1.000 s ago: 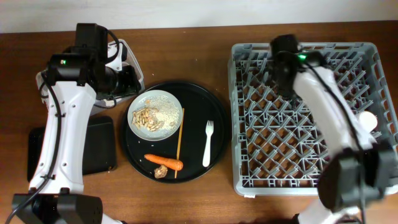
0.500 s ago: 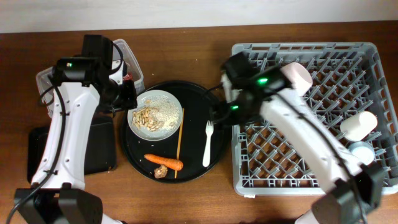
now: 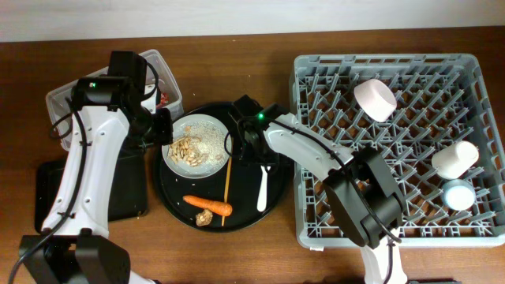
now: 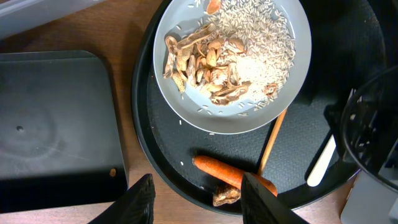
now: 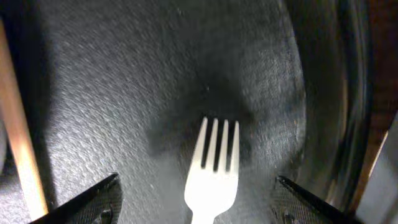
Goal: Sort waste into correct bins and load items into the dishwasher rack
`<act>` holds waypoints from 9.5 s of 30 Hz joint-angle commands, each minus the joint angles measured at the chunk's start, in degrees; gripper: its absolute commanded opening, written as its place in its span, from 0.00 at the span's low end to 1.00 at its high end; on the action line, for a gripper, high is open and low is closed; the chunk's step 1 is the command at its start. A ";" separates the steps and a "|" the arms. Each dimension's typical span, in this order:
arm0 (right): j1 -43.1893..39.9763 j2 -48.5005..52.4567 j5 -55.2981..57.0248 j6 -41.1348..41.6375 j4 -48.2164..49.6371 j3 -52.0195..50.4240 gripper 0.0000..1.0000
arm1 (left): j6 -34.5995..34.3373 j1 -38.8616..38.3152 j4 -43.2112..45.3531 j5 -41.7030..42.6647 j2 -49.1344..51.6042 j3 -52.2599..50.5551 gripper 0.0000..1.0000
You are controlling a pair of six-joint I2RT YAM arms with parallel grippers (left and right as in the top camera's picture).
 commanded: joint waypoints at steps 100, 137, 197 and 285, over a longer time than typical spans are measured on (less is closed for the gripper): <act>-33.62 -37.00 -0.13 -20.81 -20.31 -5.86 0.54 | -4.35 -26.99 34.99 -2.40 10.73 -32.35 0.07; -38.86 -37.00 4.15 -21.90 -23.32 -5.86 0.54 | -33.57 -42.77 41.03 12.44 7.85 -11.08 0.03; -38.86 -37.00 4.15 -21.88 -23.71 -5.86 0.54 | -11.41 -21.31 18.56 -5.38 20.00 -13.99 0.25; -38.86 -37.00 4.20 -23.19 -23.32 -5.86 0.54 | 35.08 37.16 -18.93 52.83 10.64 7.04 0.00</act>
